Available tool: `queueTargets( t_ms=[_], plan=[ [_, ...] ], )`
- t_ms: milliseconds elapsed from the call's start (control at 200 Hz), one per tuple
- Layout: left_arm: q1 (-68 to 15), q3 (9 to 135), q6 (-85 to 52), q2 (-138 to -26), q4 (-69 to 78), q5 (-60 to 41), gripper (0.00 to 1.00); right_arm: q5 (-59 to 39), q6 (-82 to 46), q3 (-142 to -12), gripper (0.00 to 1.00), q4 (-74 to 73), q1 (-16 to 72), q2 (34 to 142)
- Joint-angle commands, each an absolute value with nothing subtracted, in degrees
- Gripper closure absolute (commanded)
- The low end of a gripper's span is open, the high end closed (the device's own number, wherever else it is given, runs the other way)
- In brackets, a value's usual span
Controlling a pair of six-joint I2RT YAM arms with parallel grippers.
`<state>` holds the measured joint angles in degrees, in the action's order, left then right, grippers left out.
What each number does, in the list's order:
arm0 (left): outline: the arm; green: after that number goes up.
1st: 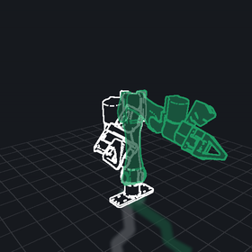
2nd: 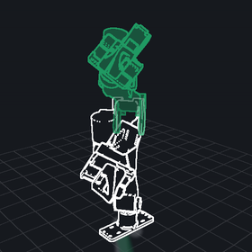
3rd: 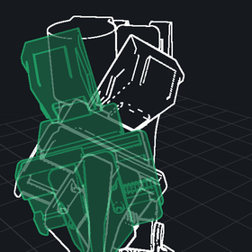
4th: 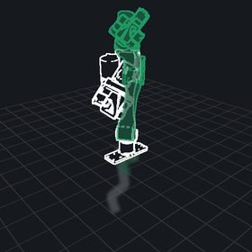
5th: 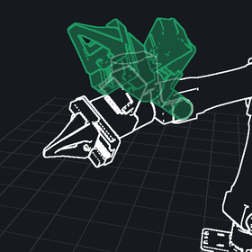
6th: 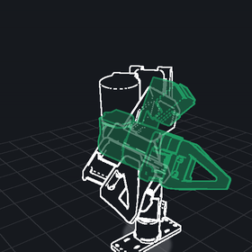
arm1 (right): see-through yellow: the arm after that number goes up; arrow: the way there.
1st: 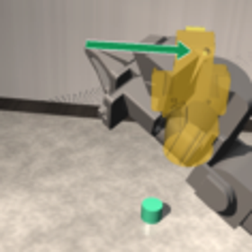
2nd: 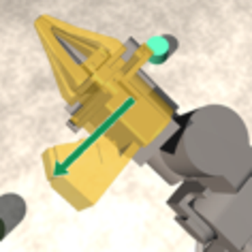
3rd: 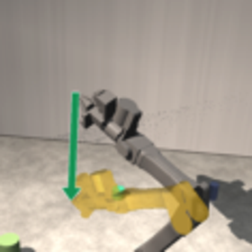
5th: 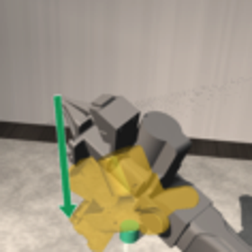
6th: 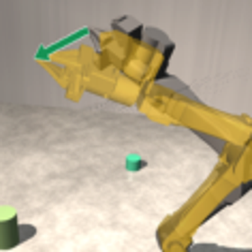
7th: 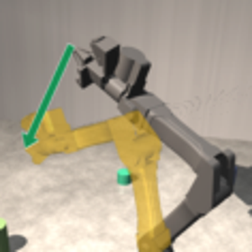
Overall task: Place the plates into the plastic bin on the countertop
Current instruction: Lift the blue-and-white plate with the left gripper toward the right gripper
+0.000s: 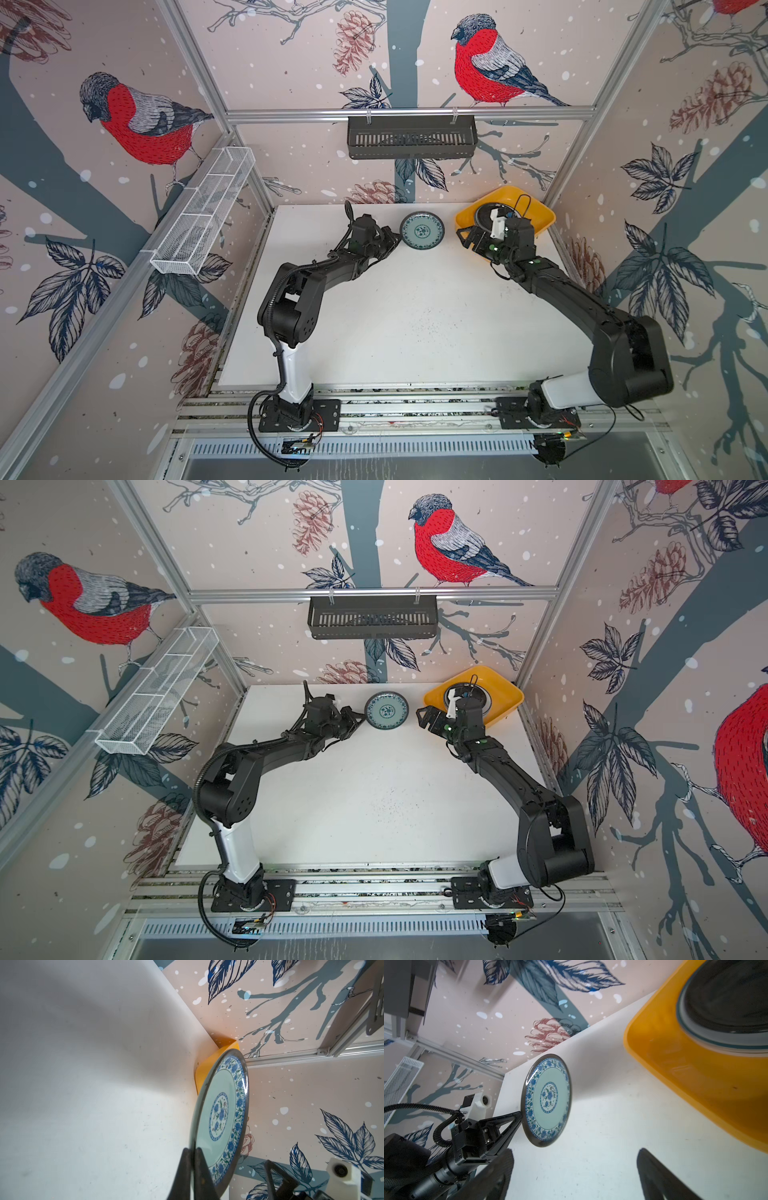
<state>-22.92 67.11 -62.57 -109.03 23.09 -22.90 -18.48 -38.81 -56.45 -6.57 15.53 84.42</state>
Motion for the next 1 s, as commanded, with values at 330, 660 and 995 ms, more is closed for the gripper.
queueTargets(
  t_ms=[330,660,995],
  plan=[
    [-23.48,59.41,-59.97,-99.02,26.06,-24.03,1.00,-27.32,-41.38,-60.12,0.34,-12.31,19.19,92.94],
    [-23.55,59.02,-59.16,-96.99,25.65,-25.00,1.00,-26.20,-43.02,-59.77,0.57,-12.39,20.50,93.26],
    [-23.55,55.47,-60.26,-95.13,27.97,-23.81,1.00,-24.43,-43.16,-59.85,0.82,-10.20,20.52,93.07]
  ],
)
